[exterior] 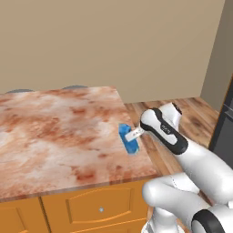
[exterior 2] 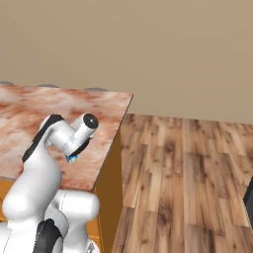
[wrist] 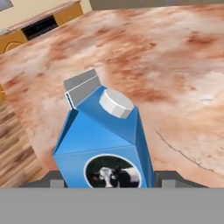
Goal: Pick the milk from the counter and place it in the open cabinet.
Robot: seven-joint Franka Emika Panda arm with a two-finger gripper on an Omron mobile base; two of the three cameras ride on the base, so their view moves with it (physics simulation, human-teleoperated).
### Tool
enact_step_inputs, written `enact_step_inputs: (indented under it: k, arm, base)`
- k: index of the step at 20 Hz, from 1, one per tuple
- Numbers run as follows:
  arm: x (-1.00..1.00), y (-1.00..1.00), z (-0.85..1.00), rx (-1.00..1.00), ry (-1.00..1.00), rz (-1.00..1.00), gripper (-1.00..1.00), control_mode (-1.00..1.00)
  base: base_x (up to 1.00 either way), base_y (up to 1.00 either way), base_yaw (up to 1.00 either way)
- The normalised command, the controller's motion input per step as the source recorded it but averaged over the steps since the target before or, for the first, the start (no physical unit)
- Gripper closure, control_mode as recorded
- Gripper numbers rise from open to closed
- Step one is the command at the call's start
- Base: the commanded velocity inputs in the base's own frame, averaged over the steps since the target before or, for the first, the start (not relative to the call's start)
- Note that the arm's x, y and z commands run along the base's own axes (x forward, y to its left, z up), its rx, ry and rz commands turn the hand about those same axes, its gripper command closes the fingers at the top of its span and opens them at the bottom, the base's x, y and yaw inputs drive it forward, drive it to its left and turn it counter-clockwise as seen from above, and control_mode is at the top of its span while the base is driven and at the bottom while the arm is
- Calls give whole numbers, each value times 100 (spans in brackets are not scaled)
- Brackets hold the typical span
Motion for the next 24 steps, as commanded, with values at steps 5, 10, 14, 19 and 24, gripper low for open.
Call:
enact_step_inputs:
  k: [5,10,14,19,24]
  arm:
    - [-23,-5,100,0,-10,0,100,-100]
    - [-35,-17,94,11,-18,0,100,-100]
    - [-42,-29,76,25,-29,-2,100,-100]
    - [-30,-36,66,25,-23,-1,100,-100]
    - [0,-20,14,7,1,0,100,-100]
  base:
    - [0,0,0]
    - [0,0,0]
    - [0,0,0]
    - [0,0,0]
    - [0,0,0]
